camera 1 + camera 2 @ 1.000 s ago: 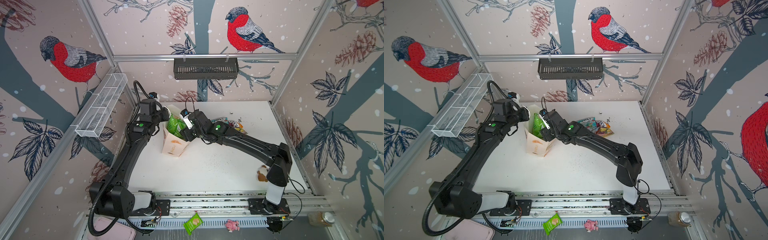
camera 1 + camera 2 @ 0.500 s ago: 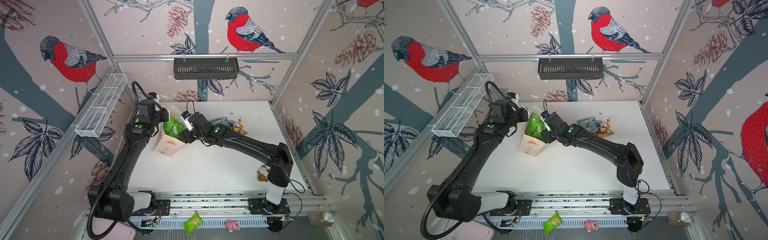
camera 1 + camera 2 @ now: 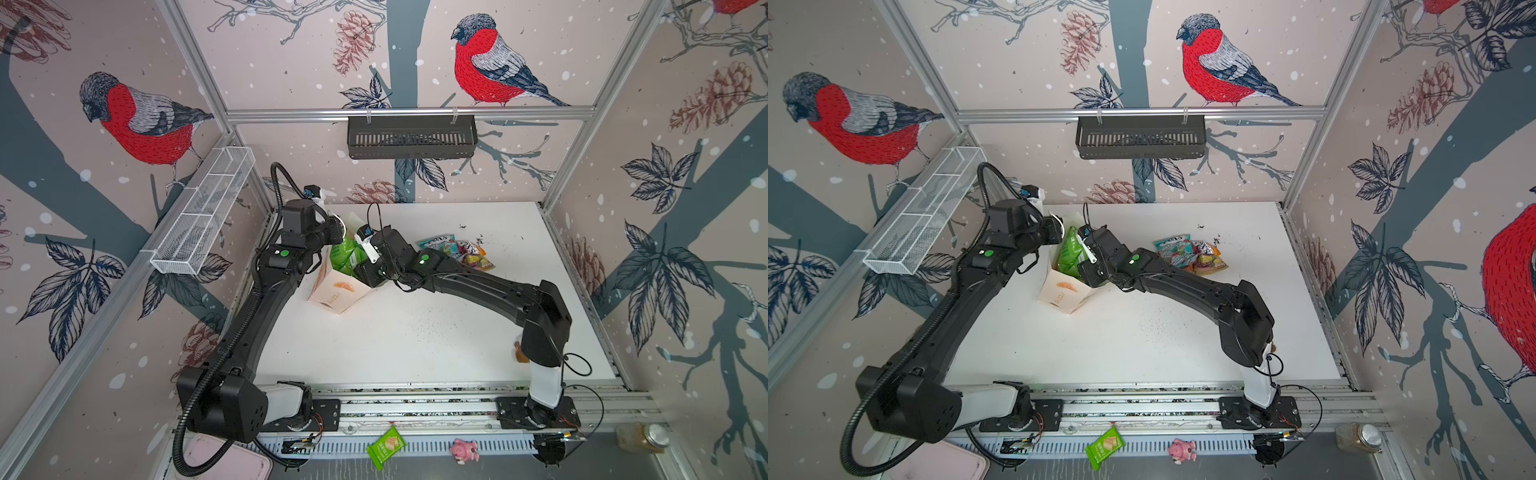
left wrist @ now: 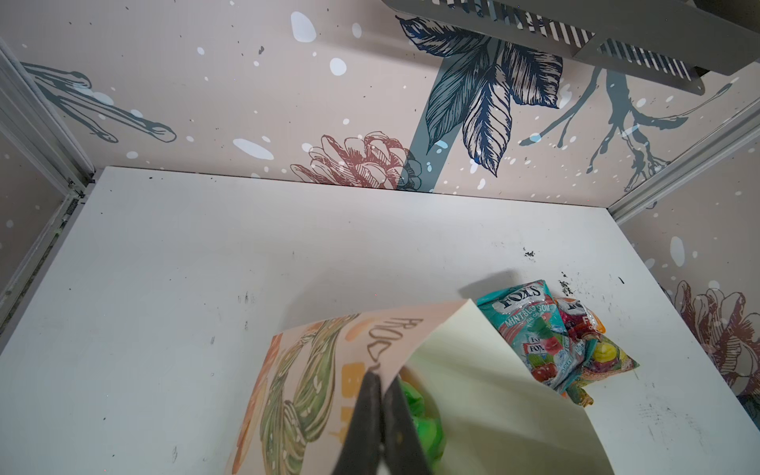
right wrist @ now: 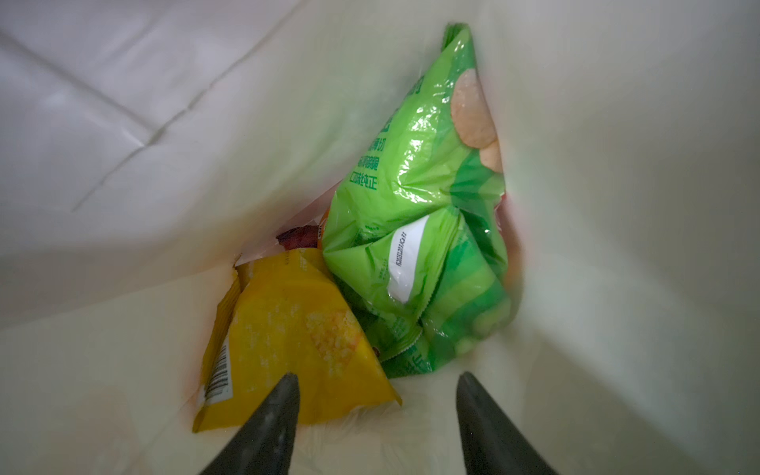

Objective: Take the snacks out of the paper bag
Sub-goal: 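Lower the right gripper into the paper bag toward the green snack pack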

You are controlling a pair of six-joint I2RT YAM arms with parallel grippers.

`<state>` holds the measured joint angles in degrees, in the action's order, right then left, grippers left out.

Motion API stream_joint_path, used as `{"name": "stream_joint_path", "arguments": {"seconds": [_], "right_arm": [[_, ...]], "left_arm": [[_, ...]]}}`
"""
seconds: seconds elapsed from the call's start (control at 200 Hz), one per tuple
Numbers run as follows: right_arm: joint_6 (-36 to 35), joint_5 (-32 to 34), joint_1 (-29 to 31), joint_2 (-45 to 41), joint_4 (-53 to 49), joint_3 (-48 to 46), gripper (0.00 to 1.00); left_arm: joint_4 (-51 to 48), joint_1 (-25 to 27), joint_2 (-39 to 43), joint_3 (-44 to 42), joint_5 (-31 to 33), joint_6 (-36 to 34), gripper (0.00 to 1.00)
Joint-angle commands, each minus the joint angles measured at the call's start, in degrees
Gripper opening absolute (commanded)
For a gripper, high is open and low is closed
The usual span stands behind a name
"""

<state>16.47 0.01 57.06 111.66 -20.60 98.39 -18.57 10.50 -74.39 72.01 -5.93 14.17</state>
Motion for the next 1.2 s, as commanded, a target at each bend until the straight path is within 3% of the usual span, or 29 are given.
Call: {"name": "stream_joint_path", "arguments": {"seconds": [0.0, 0.26, 0.745, 1.196], "right_arm": [[0.67, -0.79, 0.04, 1.36, -0.13, 1.45, 0.61], [0.93, -1.68, 0.06, 5.67, -2.31, 5.62, 0.61], [2.64, -2.51, -0.30, 11.84, -5.65, 10.83, 0.79], [4.31, -5.23, -0.56, 18.60, -8.41, 17.97, 0.83]], "left_arm": [[4.33, 0.04, 0.03, 0.06, -0.22, 0.15, 0.00], [4.77, 0.03, -0.36, -0.03, -2.21, 0.67, 0.00], [5.26, 0.57, -0.23, -0.35, -3.38, 1.40, 0.00], [5.30, 1.43, -0.54, -0.25, -4.27, 1.09, 0.00]]}}
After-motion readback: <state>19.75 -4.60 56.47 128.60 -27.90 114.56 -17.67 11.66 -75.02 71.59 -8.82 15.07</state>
